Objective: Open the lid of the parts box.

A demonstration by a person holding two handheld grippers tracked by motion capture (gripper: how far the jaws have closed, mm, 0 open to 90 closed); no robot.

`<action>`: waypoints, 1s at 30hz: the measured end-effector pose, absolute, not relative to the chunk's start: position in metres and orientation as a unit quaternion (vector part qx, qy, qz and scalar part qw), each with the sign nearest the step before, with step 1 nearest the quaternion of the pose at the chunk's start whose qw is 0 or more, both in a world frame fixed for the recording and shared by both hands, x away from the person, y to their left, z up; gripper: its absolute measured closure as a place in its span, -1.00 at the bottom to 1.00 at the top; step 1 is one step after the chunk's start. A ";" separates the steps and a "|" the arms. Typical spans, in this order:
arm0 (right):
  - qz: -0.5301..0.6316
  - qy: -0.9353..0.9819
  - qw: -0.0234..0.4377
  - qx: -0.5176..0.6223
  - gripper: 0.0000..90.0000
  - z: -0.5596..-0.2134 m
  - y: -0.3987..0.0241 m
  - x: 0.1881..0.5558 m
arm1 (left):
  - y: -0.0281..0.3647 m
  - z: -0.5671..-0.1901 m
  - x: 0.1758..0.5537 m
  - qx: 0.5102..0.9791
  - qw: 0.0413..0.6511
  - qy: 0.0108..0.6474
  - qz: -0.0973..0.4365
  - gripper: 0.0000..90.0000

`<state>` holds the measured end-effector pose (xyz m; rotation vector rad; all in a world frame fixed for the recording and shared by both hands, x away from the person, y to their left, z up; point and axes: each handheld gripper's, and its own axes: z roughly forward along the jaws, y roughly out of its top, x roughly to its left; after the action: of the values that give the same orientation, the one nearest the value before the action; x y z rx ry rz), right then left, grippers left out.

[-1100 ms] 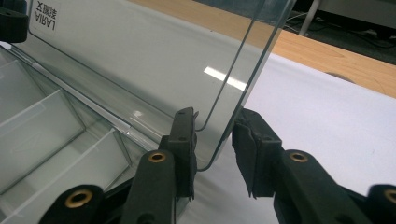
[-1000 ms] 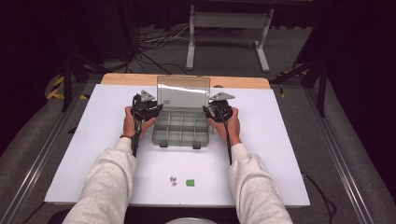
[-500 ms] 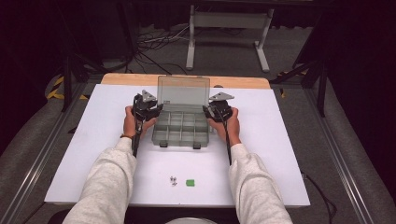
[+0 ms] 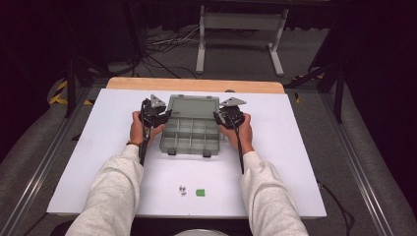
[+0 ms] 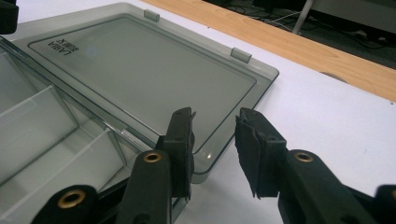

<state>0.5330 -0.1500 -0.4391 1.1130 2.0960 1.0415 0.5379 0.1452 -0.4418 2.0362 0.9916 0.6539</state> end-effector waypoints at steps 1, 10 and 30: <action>0.386 0.780 0.272 0.411 0.45 -0.439 -0.150 0.533 | 0.146 -0.440 0.537 0.798 0.383 0.388 0.255 0.48; 0.396 0.784 0.272 0.392 0.40 -0.429 -0.148 0.526 | 0.149 -0.424 0.528 0.801 0.401 0.368 0.250 0.46; 0.418 0.795 0.271 0.346 0.33 -0.412 -0.163 0.492 | 0.154 -0.400 0.489 0.819 0.440 0.270 0.252 0.37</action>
<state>0.4925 -0.1632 -0.4122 0.9322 2.1412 1.1251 0.4886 0.1543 -0.3999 2.0342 0.6698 0.6261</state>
